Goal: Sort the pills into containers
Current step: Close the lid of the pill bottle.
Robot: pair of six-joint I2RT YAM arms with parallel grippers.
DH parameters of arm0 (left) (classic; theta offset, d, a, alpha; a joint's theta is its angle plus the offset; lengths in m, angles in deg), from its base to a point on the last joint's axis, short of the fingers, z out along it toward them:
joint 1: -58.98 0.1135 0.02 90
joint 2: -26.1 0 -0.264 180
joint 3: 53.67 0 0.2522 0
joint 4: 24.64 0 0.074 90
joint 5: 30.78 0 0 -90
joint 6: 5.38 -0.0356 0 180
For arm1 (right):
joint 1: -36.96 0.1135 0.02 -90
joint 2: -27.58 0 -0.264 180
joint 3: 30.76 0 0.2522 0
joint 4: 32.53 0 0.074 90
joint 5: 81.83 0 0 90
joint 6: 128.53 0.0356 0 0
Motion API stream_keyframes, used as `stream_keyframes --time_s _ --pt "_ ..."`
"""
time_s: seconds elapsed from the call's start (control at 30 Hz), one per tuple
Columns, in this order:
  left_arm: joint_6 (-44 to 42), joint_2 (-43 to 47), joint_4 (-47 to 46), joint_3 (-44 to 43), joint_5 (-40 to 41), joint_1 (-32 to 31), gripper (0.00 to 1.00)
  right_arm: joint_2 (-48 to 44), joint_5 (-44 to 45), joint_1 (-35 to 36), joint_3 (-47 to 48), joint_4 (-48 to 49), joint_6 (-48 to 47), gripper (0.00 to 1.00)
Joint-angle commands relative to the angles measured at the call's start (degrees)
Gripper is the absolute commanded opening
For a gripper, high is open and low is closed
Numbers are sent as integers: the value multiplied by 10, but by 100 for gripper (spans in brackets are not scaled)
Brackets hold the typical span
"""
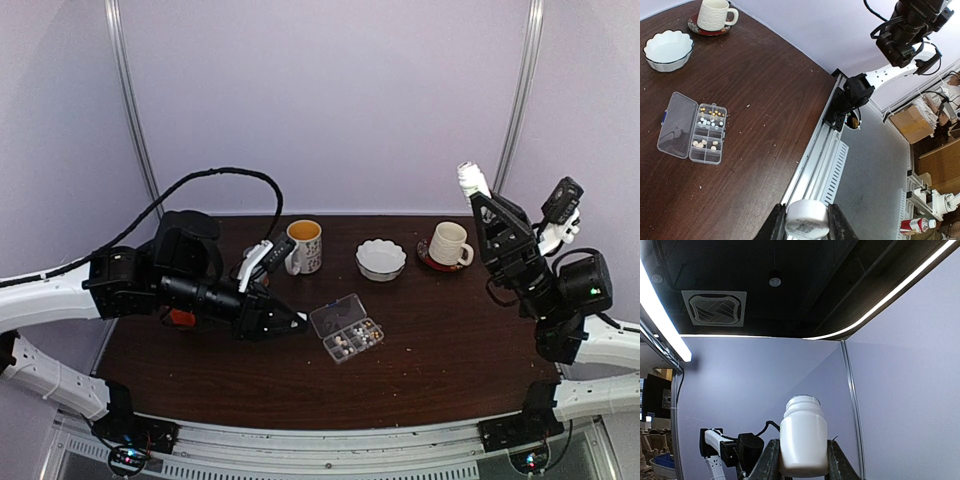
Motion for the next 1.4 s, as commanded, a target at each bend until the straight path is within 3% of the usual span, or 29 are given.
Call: stream_keyframes --time_s 0.0,0.03,0.07,0.13,0.17,0.23,0.3,0.37,0.4,0.5,0.6,0.67,0.83,1.1,1.37 --pt "7 -5 -10 -16 -7 4 0 1 -29 2 5 52 12 0" --pt "7 -6 -10 -16 -9 4 0 9 -61 2 4 80 16 0" --pt "7 -6 -10 -16 -9 3 0 6 -33 2 4 72 26 0" --pt "8 -5 -10 -15 -7 3 0 -21 105 5 14 -25 54 0" --pt "9 -4 -10 -14 -6 3 0 -27 116 6 17 -43 39 0" --pt "10 -4 -10 -14 -8 3 0 -16 -6 9 7 13 6 0" --pt "9 -4 -11 -13 -7 4 0 -2 -45 9 12 40 5 0" --pt "9 -4 -11 -14 -5 4 0 -22 56 11 32 -59 32 0" --pt "10 -5 -13 -16 -5 4 0 -26 47 10 40 -91 20 0" --pt "12 -9 -14 -22 -10 4 0 -7 -114 15 33 -43 -27 0" --pt "12 -9 -17 -30 -10 3 0 1 -141 18 63 -153 -40 0" --pt "21 -9 -22 -40 -9 3 0 0 -151 23 56 -166 -47 0" --pt "36 -26 -19 -106 -28 14 0 -15 -142 30 22 -135 -42 0" --pt "92 -54 -81 -193 -121 34 0 -11 -90 98 56 -252 -121 0" --pt "195 -64 -184 -179 -188 33 0 40 -35 157 111 -309 -190 0"
